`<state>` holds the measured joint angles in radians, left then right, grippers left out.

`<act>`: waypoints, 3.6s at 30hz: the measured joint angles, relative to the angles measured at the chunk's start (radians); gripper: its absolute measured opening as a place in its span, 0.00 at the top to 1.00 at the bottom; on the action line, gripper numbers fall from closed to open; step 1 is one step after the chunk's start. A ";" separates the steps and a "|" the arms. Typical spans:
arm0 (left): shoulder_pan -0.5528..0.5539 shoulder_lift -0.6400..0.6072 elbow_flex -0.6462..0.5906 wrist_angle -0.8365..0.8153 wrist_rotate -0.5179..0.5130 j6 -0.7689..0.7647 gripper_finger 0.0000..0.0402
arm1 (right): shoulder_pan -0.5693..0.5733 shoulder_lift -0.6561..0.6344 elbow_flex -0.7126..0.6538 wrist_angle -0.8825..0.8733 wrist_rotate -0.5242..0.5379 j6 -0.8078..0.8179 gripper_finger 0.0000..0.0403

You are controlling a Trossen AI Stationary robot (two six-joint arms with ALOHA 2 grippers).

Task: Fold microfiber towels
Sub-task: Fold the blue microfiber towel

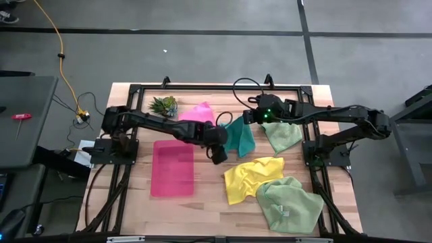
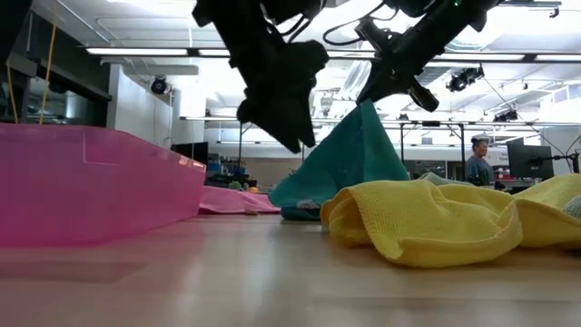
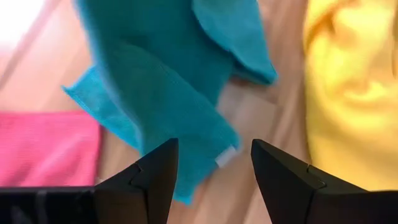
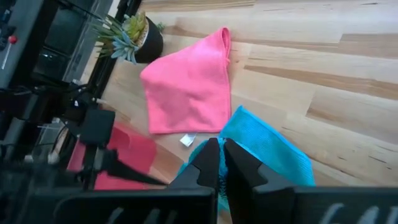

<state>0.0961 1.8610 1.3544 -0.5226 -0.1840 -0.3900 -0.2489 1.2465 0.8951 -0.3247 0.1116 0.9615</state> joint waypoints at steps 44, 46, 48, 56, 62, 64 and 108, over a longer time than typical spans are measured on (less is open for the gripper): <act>0.152 -0.003 -0.292 0.286 0.285 -0.295 0.55 | 0.000 0.000 0.000 -0.007 -0.002 -0.017 1.00; 0.152 -0.003 -0.292 0.281 0.289 -0.295 0.59 | 0.000 0.000 0.000 -0.007 -0.001 -0.017 1.00; 0.152 -0.003 -0.292 0.280 0.303 -0.280 0.64 | 0.000 0.000 0.000 -0.007 0.001 -0.017 1.00; 0.145 -0.026 -0.291 0.269 0.315 -0.216 0.95 | 0.000 0.000 0.000 -0.003 0.000 -0.017 1.00; 0.187 -0.134 -0.258 0.163 0.321 -0.126 0.99 | 0.000 -0.029 0.009 0.005 -0.010 -0.091 1.00; 0.207 -0.188 -0.229 0.130 0.310 -0.086 0.99 | 0.000 -0.044 0.040 -0.024 -0.019 -0.171 1.00; 0.379 -0.331 0.059 -0.170 0.043 0.515 1.00 | -0.227 0.076 0.509 -0.619 0.003 -1.171 1.00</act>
<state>0.4751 1.5301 1.4135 -0.6930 -0.1413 0.1247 -0.4762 1.3228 1.4040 -0.9441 0.1150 -0.2093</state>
